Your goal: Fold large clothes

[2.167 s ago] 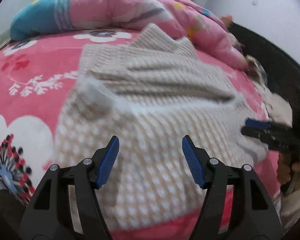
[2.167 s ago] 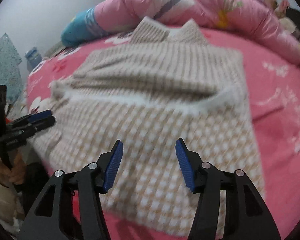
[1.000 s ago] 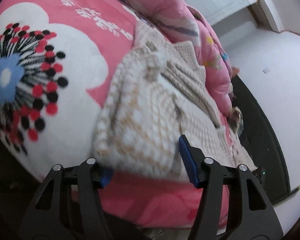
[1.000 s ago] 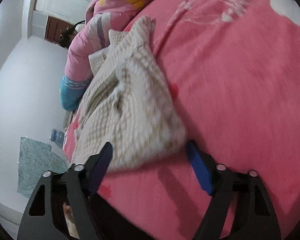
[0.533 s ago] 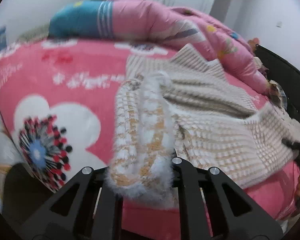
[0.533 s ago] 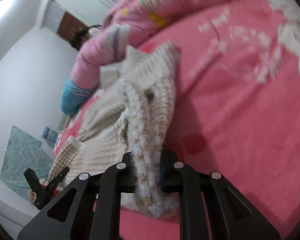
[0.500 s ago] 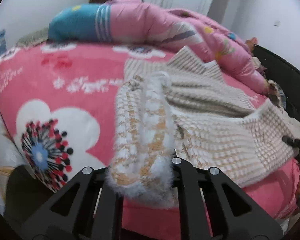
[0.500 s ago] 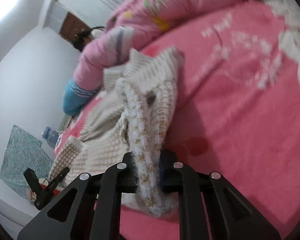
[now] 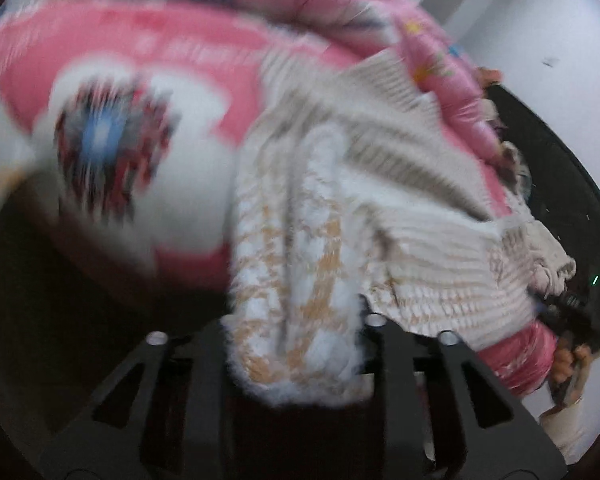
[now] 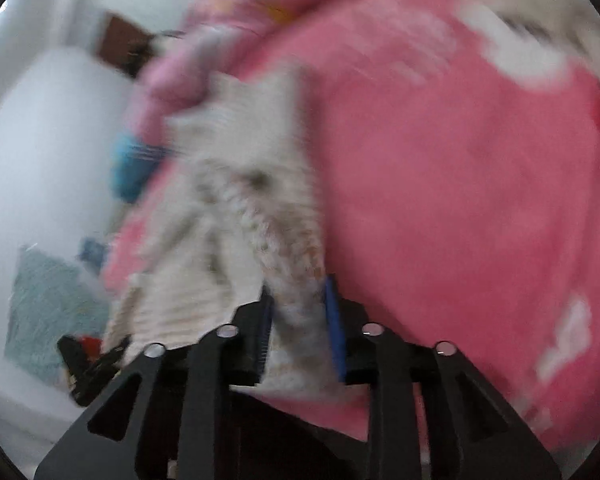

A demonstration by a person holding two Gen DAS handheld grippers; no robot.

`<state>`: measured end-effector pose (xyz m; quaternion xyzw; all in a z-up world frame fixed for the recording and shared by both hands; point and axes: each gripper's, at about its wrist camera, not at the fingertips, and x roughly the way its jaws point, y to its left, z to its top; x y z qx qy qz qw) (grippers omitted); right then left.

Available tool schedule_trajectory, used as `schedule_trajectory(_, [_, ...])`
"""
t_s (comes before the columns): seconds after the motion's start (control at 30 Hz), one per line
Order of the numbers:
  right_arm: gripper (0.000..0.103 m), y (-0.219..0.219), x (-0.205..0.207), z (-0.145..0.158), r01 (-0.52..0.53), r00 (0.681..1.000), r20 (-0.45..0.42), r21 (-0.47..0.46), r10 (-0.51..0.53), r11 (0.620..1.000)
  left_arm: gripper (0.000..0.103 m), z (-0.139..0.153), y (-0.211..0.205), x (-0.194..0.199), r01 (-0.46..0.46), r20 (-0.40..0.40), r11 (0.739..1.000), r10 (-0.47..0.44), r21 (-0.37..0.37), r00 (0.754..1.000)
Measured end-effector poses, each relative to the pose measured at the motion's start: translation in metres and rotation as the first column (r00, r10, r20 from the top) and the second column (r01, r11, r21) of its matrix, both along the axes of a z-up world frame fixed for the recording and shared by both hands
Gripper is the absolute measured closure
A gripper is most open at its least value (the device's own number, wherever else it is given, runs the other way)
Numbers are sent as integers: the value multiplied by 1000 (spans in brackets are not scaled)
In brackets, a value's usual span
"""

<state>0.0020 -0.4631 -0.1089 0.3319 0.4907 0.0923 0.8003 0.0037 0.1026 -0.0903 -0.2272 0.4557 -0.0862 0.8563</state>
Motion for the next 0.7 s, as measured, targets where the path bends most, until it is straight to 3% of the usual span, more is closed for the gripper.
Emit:
schedule_trajectory(0.07, [59, -15, -9, -5, 30, 1000, 4, 80, -30, 996, 66, 0, 13, -8, -26, 7, 999, 26, -23, 1000])
schedule_trajectory(0.1, [57, -21, -14, 2, 47, 999, 18, 77, -48, 996, 66, 5, 18, -10, -45, 25, 999, 45, -3, 999])
schedule_trajectory(0.17, [50, -28, -20, 24, 90, 994, 68, -56, -86, 994, 66, 19, 32, -18, -83, 82, 996, 80, 41, 993])
schedule_trajectory(0.3, [49, -23, -6, 46, 76, 988, 138, -92, -62, 993, 66, 40, 47, -21, -121, 154, 989, 107, 84, 982])
schedule_trajectory(0.4, [49, 16, 21, 59, -12, 985, 168, -222, 50, 975, 66, 49, 27, -7, -62, 169, 988, 38, 140, 985])
schedule_trajectory(0.53, [49, 79, 48, 59, -138, 969, 147, -347, 199, 928, 66, 46, -9, 22, 7, 128, 970, -40, 243, 991])
schedule_trajectory(0.63, [49, 115, 52, 64, -239, 940, 162, -315, 300, 919, 66, 50, -36, 25, 107, 150, 972, -140, 209, 979])
schedule_trajectory(0.7, [45, 144, 49, 65, -328, 906, 163, -312, 390, 892, 66, 47, -52, 26, 180, 143, 970, -203, 163, 969])
